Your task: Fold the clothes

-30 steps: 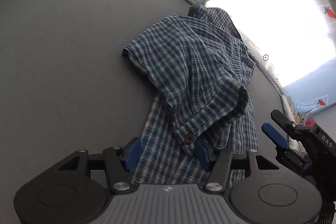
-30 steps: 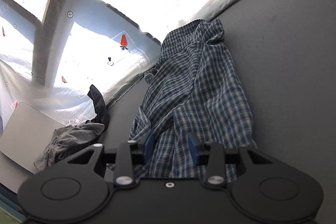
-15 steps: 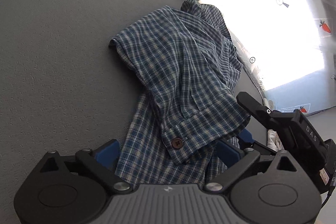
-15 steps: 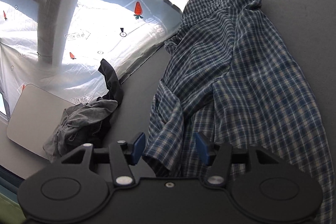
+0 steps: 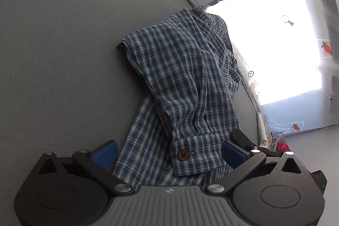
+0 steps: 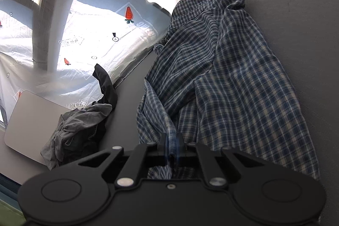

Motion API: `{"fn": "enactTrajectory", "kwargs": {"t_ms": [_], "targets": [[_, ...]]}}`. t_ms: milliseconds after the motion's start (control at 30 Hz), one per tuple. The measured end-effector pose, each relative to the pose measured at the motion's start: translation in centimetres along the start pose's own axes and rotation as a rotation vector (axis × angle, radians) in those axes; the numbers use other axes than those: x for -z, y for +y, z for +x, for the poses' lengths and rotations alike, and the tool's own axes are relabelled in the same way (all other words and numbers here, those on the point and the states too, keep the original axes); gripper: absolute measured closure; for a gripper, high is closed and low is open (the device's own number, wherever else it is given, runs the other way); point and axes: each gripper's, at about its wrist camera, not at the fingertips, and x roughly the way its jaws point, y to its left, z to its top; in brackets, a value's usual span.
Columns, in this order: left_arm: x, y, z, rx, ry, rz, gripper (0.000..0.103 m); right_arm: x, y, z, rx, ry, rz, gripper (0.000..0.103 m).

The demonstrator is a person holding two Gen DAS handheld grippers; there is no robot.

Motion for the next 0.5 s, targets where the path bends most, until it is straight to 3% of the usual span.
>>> {"fn": "enactTrajectory", "kwargs": {"t_ms": [200,333,500], "targets": [[1.5,-1.3,-0.7,-0.089,-0.019,0.047,0.000,1.2,1.0,-3.4,-0.072,-0.035,-0.025,0.096],[3.1,-1.4,-1.7,-0.145,-0.038,0.069,0.001,2.3,1.1,-5.7,-0.053,-0.068,-0.048,0.098],[5.7,-1.1,-3.3,-0.194,-0.063,0.101,0.001,3.9,-0.7,-8.9,-0.081,-0.100,0.049,0.098]]}}
